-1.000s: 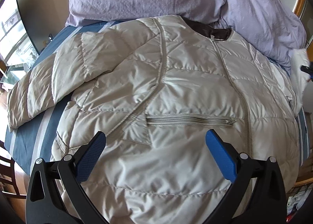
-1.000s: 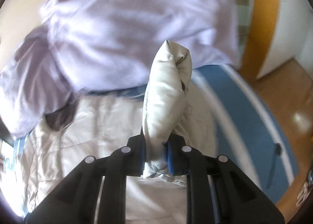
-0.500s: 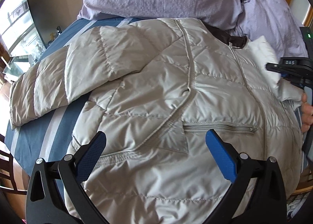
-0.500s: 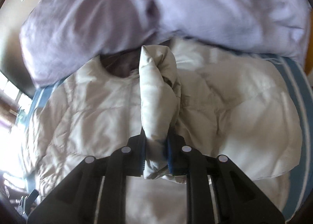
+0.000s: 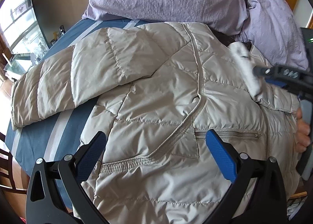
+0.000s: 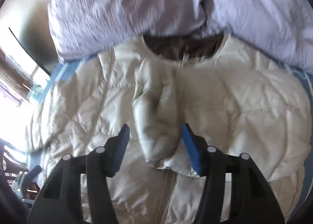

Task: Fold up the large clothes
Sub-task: 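Carry the sleeve across the jacket body and release it with the right gripper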

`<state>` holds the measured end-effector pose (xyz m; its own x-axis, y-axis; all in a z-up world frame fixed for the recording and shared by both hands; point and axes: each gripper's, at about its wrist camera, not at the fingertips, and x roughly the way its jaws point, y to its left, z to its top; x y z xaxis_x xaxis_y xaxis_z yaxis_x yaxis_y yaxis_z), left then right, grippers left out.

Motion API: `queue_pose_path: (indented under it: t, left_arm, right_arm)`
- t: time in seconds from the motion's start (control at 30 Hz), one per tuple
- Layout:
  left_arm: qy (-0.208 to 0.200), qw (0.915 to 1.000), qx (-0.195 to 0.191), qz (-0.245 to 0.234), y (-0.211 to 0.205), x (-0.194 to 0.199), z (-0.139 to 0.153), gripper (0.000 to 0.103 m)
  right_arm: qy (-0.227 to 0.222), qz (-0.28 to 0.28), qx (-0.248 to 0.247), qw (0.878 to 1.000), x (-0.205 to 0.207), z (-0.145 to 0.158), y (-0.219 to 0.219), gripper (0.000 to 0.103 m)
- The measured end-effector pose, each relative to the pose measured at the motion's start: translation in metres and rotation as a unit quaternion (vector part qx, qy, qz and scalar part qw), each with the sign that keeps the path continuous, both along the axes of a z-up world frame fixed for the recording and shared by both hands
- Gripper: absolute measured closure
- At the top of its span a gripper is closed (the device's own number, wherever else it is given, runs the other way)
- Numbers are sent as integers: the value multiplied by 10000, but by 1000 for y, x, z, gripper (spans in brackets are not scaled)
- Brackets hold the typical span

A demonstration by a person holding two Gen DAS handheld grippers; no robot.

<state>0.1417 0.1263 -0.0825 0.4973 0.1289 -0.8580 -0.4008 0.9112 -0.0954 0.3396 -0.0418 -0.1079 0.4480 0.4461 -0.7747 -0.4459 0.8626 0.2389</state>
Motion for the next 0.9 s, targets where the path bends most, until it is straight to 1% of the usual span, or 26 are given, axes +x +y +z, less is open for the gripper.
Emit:
queue_pose_path:
  t: [0.1, 0.13, 0.17, 0.27, 0.3, 0.37, 0.53, 0.67, 0.73, 0.83, 0.9]
  left_arm:
    - [-2, 10000, -34, 0, 1, 1, 0, 1]
    - [1, 10000, -54, 3, 2, 2, 0, 1]
    - [-2, 10000, -82, 3, 2, 2, 0, 1]
    - [-17, 9999, -119, 13, 4, 1, 1, 1]
    - [-22, 9999, -114, 22, 4, 1, 2, 1]
    - [-37, 9999, -120, 35, 7, 0, 3, 1]
    - [-80, 9998, -125, 122, 15, -3, 5, 1]
    - [-128, 9996, -79, 252, 26, -7, 8, 1]
    - [-143, 9993, -53, 345, 34, -10, 9, 1]
    - [-171, 9986, -18, 504, 46, -15, 11, 1]
    - [-169, 9978, 11, 637, 57, -19, 11, 1]
  right_arm:
    - [-249, -396, 185, 9987, 5, 12, -23, 43]
    - [-307, -619, 130, 9975, 10, 11, -31, 42]
    - [-341, -862, -27, 9957, 15, 7, -39, 42]
    - [-230, -1239, -343, 9914, 29, -11, -49, 41]
    - [-177, -1281, -388, 9908, 31, -15, -47, 39]
    - [-34, -1303, -450, 9904, 33, -28, -42, 32]
    - [40, -1108, -526, 9924, 24, -43, -13, 21]
    - [95, -1198, -695, 9903, 21, -53, 5, 12]
    - [145, -1242, -826, 9887, 22, -60, 10, 9]
    - [67, -1179, -1182, 9859, 23, -70, 22, 7]
    - [65, -1193, -1216, 9854, 25, -74, 23, 6]
